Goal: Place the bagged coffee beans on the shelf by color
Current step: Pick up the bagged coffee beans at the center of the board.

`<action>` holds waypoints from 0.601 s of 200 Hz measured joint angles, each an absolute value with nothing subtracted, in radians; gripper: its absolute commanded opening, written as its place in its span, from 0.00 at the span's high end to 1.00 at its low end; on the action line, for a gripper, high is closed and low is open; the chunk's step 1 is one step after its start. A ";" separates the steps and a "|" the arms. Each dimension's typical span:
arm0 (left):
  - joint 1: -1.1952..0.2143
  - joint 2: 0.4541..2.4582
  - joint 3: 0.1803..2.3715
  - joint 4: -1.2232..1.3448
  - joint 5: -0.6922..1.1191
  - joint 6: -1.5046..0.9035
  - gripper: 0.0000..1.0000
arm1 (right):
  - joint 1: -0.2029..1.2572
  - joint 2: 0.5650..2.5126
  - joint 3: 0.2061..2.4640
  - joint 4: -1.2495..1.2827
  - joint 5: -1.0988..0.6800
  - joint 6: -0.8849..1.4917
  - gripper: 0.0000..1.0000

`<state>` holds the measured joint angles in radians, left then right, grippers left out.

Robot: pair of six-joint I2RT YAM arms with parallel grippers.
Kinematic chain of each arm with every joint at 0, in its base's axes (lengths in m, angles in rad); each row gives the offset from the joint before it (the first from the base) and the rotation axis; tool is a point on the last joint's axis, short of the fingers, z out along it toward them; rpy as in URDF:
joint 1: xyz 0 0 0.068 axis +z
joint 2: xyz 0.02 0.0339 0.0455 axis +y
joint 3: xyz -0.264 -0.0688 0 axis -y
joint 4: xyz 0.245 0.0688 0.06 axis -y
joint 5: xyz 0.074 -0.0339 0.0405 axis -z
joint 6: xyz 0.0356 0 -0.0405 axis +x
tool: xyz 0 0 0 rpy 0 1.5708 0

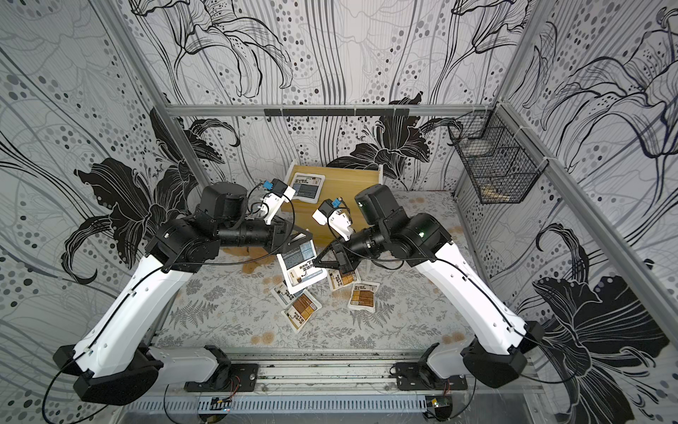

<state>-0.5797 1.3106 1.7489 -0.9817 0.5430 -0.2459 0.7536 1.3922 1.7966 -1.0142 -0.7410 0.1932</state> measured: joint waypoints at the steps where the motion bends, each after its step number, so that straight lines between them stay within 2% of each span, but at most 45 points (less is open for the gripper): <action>1: -0.580 1.311 1.749 -0.981 0.543 -0.245 0.75 | 0.754 1.392 1.797 -1.014 -0.741 0.193 1.00; 17: -0.575 1.308 1.746 -0.976 0.547 -0.249 0.86 | 0.754 1.393 1.797 -1.014 -0.741 0.193 1.00; 38: -0.569 1.303 1.736 -0.970 0.546 -0.252 0.92 | 0.754 1.394 1.797 -1.014 -0.739 0.193 1.00; 54: -0.566 1.301 1.732 -0.970 0.545 -0.252 1.00 | 0.754 1.394 1.797 -1.014 -0.733 0.193 1.00; 94: -0.562 1.296 1.723 -0.959 0.543 -0.257 1.00 | 0.756 1.394 1.797 -1.013 -0.714 0.193 1.00; 101: -0.561 1.296 1.719 -0.957 0.543 -0.258 1.00 | 0.756 1.394 1.797 -1.013 -0.711 0.193 0.91; 120: -0.548 1.294 1.708 -0.955 0.540 -0.270 1.00 | 0.757 1.394 1.797 -1.010 -0.695 0.193 0.58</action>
